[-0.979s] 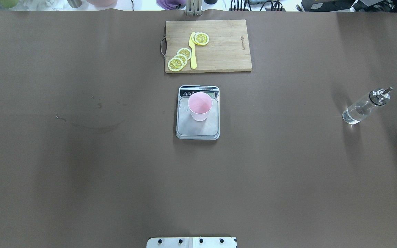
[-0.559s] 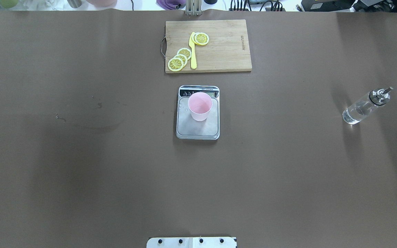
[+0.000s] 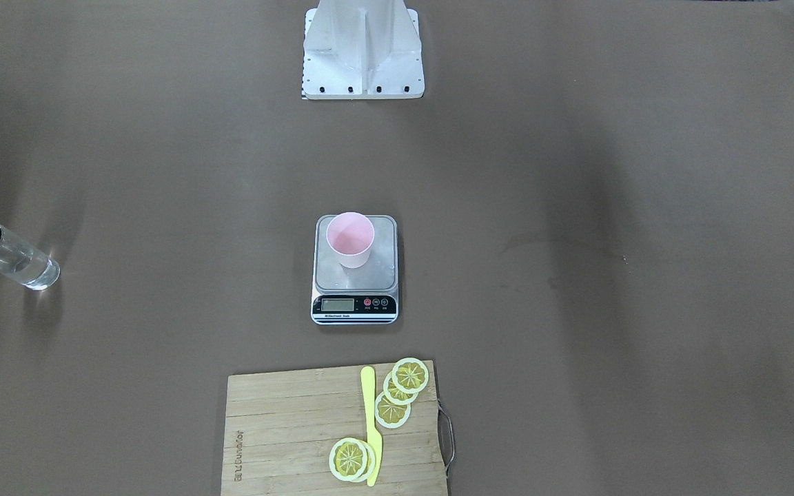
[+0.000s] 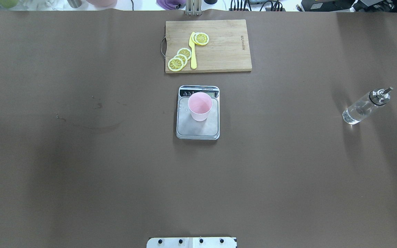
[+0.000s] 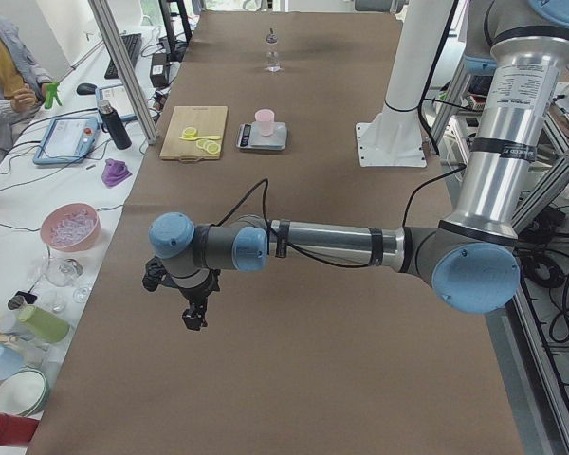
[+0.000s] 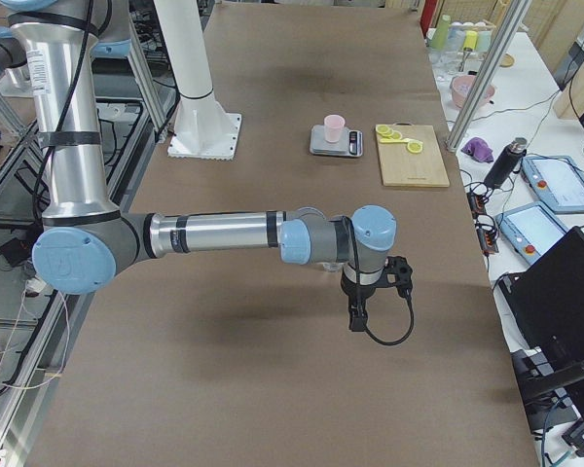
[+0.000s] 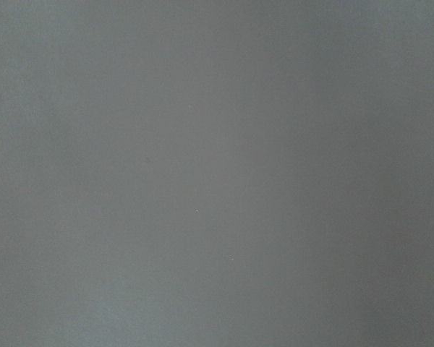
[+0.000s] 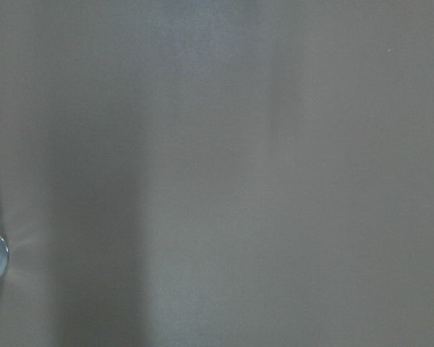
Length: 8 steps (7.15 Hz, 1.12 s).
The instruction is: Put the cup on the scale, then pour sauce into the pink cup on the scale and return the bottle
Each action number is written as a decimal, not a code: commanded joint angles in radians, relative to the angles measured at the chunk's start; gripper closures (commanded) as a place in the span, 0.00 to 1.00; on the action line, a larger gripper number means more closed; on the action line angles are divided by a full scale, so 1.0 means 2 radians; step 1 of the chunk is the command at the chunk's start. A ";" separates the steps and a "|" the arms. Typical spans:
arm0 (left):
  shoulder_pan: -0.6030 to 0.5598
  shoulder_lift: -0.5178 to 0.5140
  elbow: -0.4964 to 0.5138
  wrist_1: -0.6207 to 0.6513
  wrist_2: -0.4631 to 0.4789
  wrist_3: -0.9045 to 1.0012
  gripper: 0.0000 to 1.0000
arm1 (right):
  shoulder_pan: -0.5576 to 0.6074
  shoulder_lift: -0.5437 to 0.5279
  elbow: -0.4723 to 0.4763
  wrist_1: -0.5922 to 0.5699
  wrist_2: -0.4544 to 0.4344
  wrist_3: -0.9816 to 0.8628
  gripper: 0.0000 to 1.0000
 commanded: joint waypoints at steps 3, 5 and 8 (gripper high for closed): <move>-0.001 0.048 -0.032 -0.002 -0.005 0.001 0.02 | 0.003 -0.034 0.043 -0.001 0.015 0.001 0.00; -0.001 0.048 -0.036 -0.018 -0.005 0.004 0.02 | 0.003 -0.056 0.045 -0.001 0.042 -0.005 0.00; 0.001 0.051 -0.039 -0.051 -0.007 0.001 0.02 | 0.003 -0.071 0.061 0.001 0.093 -0.009 0.00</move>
